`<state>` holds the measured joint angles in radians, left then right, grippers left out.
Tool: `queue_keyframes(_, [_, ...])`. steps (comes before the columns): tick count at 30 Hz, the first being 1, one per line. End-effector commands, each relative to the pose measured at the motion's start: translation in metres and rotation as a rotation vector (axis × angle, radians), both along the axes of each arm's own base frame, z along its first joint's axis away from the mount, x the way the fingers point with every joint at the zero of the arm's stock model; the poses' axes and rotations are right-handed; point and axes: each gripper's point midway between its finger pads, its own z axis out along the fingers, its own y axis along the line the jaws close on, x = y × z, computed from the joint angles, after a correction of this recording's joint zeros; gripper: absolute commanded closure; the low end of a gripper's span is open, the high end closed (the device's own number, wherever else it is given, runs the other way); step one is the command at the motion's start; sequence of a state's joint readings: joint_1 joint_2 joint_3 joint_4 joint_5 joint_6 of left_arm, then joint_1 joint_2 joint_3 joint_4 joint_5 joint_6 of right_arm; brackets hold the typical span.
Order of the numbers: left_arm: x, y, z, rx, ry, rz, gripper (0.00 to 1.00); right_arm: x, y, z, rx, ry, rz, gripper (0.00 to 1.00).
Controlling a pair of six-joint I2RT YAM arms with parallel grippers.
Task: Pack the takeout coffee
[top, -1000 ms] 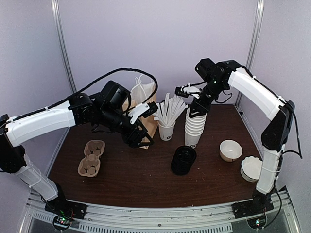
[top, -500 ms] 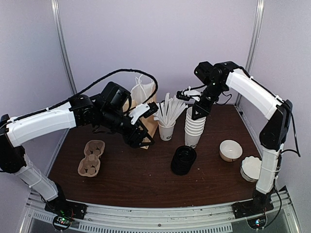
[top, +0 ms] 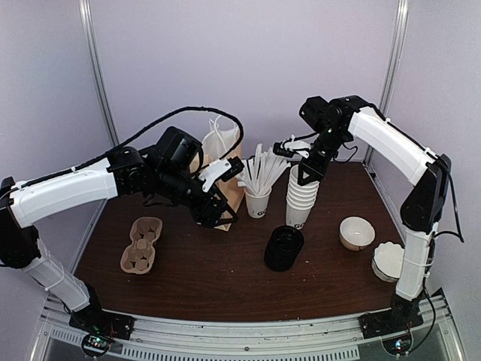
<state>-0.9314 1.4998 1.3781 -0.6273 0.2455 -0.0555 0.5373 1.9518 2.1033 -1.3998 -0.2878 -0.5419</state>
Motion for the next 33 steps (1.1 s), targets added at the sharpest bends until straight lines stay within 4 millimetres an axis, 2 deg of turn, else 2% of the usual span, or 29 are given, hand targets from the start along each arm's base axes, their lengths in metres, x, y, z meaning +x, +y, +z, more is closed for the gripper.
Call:
queue_keyframes(1, [0.010, -0.006, 0.009, -0.037, -0.045, 0.036, 0.27, 0.002, -0.003, 0.002, -0.025, -0.015, -0.014, 0.96])
queue_keyframes(2, [0.014, -0.005, 0.009, -0.033, -0.054, 0.057, 0.27, 0.003, -0.004, 0.002, -0.029, -0.019, -0.015, 1.00])
queue_keyframes(6, [0.041, -0.003, 0.022, -0.062, -0.093, 0.218, 0.27, 0.002, -0.007, 0.008, -0.032, -0.038, -0.014, 1.00])
queue_keyframes(9, [0.059, -0.007, 0.036, -0.170, -0.059, 0.373, 0.27, 0.004, -0.015, 0.025, -0.037, -0.119, -0.022, 1.00])
queue_keyframes(12, [0.066, -0.027, 0.040, -0.260, 0.007, 0.404, 0.28, 0.004, -0.024, 0.041, -0.055, -0.186, -0.027, 1.00])
queue_keyframes(18, [0.069, -0.073, 0.033, -0.272, 0.054, 0.388, 0.28, 0.002, -0.038, 0.062, -0.073, -0.275, -0.041, 1.00])
queue_keyframes(22, [0.082, -0.084, 0.028, -0.314, 0.087, 0.462, 0.29, 0.003, -0.041, 0.062, -0.068, -0.301, -0.052, 1.00])
queue_keyframes(27, [0.095, -0.102, 0.016, -0.391, 0.160, 0.551, 0.29, 0.007, -0.043, 0.051, -0.067, -0.329, -0.079, 1.00])
queue_keyframes(33, [0.110, -0.129, 0.005, -0.490, 0.262, 0.645, 0.29, 0.002, -0.042, 0.048, -0.033, -0.313, -0.087, 1.00])
